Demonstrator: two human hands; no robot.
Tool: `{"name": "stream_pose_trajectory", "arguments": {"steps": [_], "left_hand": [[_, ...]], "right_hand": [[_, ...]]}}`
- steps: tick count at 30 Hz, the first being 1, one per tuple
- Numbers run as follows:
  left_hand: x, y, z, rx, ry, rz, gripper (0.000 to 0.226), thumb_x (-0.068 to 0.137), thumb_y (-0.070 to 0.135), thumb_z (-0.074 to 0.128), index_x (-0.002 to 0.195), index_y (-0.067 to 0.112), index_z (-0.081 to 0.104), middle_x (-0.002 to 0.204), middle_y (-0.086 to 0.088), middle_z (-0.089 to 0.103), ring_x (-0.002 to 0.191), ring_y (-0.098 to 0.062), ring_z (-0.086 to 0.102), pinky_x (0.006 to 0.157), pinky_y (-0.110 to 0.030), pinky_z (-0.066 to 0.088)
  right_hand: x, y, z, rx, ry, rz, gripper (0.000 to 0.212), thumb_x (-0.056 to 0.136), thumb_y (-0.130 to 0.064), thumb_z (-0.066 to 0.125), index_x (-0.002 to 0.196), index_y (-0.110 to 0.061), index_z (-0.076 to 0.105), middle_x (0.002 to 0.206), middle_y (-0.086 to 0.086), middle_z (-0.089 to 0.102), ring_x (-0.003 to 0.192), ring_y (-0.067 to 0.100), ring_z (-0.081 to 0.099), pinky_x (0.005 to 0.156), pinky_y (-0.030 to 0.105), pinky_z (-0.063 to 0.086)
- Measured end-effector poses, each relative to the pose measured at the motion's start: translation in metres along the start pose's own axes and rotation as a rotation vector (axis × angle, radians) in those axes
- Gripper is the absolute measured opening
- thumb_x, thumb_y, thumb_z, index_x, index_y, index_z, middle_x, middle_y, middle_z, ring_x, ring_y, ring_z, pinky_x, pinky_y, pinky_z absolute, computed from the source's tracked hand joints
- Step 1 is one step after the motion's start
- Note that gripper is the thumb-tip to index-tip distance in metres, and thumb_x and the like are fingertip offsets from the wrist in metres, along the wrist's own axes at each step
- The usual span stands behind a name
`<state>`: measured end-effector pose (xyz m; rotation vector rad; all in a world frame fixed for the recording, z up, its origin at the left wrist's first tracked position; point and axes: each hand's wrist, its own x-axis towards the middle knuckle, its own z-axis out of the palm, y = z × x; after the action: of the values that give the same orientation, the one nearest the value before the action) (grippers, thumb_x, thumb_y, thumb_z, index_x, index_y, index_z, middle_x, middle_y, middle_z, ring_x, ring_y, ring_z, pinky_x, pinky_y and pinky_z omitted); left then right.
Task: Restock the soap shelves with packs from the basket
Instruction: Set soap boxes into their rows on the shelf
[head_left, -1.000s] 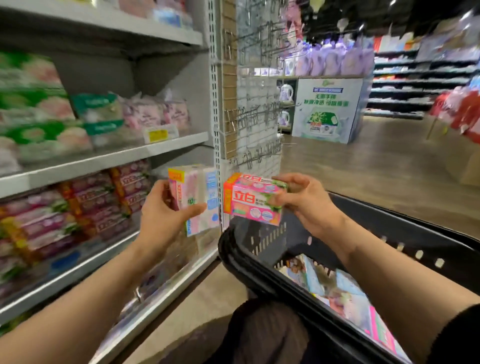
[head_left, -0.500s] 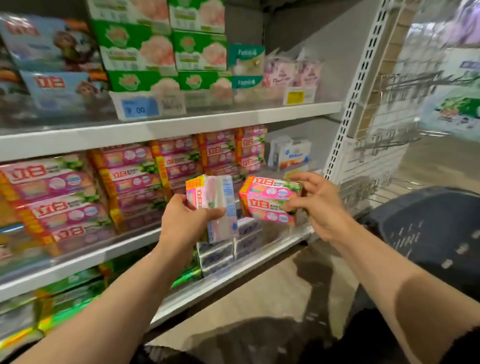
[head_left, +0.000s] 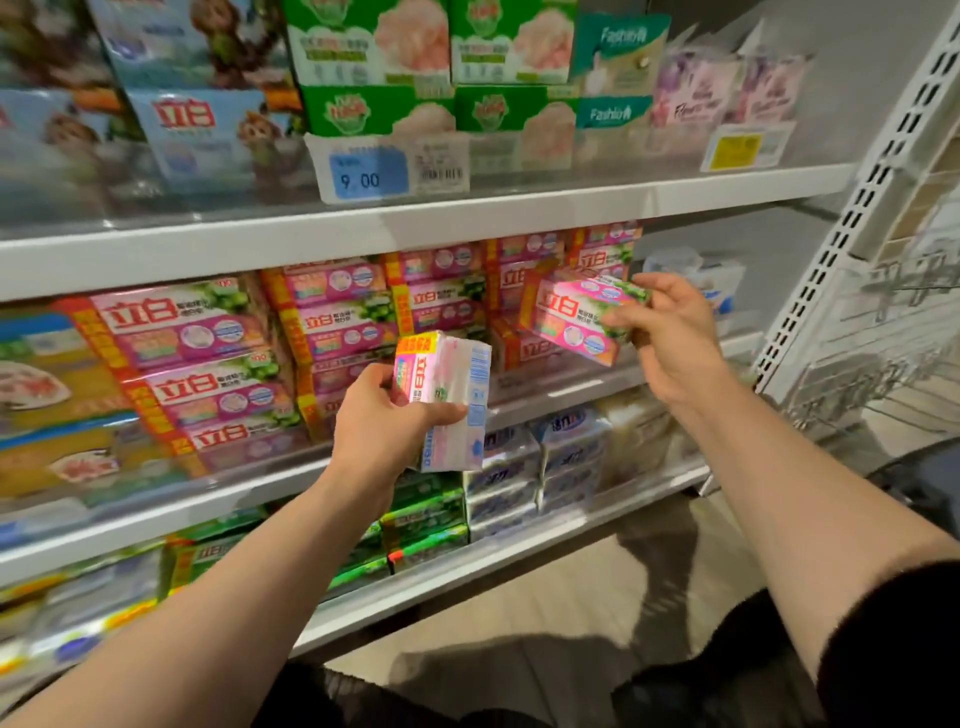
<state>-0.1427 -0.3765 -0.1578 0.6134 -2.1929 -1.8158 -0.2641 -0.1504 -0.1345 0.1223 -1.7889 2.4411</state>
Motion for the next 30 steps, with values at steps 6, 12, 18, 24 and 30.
{"name": "stream_pose_trajectory", "arguments": {"steps": [6, 12, 18, 24, 30], "left_hand": [[0.011, 0.001, 0.0, 0.023, 0.059, 0.081, 0.056, 0.062, 0.019, 0.088, 0.11, 0.017, 0.058, 0.1, 0.0, 0.066, 0.088, -0.02, 0.065, 0.074, -0.043, 0.059], [0.02, 0.001, -0.005, 0.26, 0.105, 0.355, 0.075, 0.054, 0.026, 0.089, 0.122, 0.023, 0.058, 0.103, 0.008, 0.063, 0.095, -0.014, 0.062, 0.085, -0.039, 0.055], [0.022, -0.005, -0.002, 0.432, 0.079, 0.59, 0.071, 0.063, 0.031, 0.085, 0.128, 0.03, 0.056, 0.106, 0.011, 0.055, 0.098, -0.017, 0.053, 0.085, -0.029, 0.043], [0.022, -0.009, 0.009, 0.527, 0.175, 0.625, 0.069, 0.058, 0.025, 0.089, 0.121, 0.027, 0.06, 0.101, 0.02, 0.054, 0.089, -0.009, 0.046, 0.072, -0.008, 0.031], [0.022, -0.011, 0.018, 0.514, 0.214, 0.659, 0.064, 0.056, 0.023, 0.091, 0.112, 0.023, 0.06, 0.1, 0.02, 0.053, 0.091, -0.004, 0.044, 0.071, -0.012, 0.038]], "right_hand": [[0.033, 0.012, 0.029, 0.176, -0.036, -0.026, 0.045, 0.07, 0.026, 0.057, 0.095, -0.01, 0.05, 0.089, 0.008, 0.064, 0.073, 0.012, 0.067, 0.063, 0.024, 0.054], [0.057, 0.034, 0.031, 0.182, -0.142, 0.061, 0.055, 0.072, 0.031, 0.036, 0.102, -0.011, 0.056, 0.103, 0.008, 0.067, 0.1, 0.025, 0.064, 0.067, 0.031, 0.059], [0.075, 0.046, 0.024, 0.072, -0.203, 0.022, 0.063, 0.079, 0.03, 0.036, 0.129, -0.005, 0.05, 0.117, 0.005, 0.062, 0.11, 0.018, 0.06, 0.077, 0.026, 0.057], [0.072, 0.05, 0.026, -0.209, -0.224, -0.03, 0.071, 0.083, 0.021, 0.053, 0.143, -0.015, 0.041, 0.124, -0.003, 0.056, 0.112, 0.012, 0.055, 0.078, 0.017, 0.054], [0.063, 0.05, 0.024, -0.647, -0.181, -0.133, 0.071, 0.093, -0.004, 0.057, 0.151, -0.023, 0.021, 0.123, -0.006, 0.047, 0.115, 0.009, 0.043, 0.09, 0.019, 0.037]]}}
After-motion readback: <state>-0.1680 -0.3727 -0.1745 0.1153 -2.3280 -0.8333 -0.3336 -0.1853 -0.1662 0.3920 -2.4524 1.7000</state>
